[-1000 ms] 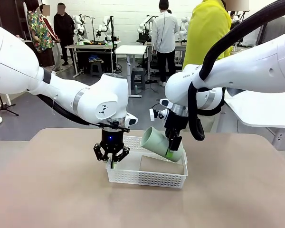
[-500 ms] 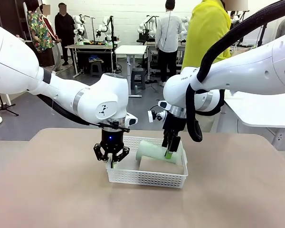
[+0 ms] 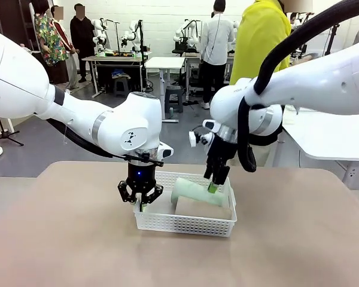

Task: Clean and organize the cups into the basket.
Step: Pick up the Reusable plastic cup from the right side of the table and stack it inside the Organizing basket in the center of the table.

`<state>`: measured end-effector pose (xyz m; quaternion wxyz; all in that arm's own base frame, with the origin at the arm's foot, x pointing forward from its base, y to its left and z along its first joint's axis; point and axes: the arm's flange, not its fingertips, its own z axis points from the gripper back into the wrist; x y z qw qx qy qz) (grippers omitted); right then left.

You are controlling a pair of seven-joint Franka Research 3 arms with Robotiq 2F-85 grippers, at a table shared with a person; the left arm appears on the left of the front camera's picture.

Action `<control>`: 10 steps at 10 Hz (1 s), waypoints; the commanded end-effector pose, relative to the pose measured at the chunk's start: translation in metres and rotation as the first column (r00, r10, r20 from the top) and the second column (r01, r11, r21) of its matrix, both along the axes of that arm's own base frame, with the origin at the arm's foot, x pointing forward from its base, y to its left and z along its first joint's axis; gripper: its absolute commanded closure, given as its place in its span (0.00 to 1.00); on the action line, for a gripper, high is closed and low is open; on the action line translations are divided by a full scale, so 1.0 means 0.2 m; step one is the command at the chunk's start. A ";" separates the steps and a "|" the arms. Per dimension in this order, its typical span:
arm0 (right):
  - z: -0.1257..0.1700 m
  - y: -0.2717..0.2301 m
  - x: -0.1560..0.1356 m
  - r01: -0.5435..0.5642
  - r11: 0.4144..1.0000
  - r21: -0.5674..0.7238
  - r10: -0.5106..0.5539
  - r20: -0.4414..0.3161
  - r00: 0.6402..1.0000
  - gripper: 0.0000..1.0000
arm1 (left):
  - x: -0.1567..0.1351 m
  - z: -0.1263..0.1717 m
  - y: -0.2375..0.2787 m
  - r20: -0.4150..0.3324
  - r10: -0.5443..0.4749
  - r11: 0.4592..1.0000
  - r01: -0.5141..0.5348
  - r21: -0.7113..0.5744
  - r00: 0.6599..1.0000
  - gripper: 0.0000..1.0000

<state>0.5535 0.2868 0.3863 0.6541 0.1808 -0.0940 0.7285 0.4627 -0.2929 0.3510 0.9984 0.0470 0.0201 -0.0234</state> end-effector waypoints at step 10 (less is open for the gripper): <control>-0.05 -1.94 -0.78 0.235 0.636 0.735 -0.325 -0.021 0.945 0.00 | 0.00 0.00 0.00 0.007 -0.015 1.000 0.015 0.007 1.000 0.97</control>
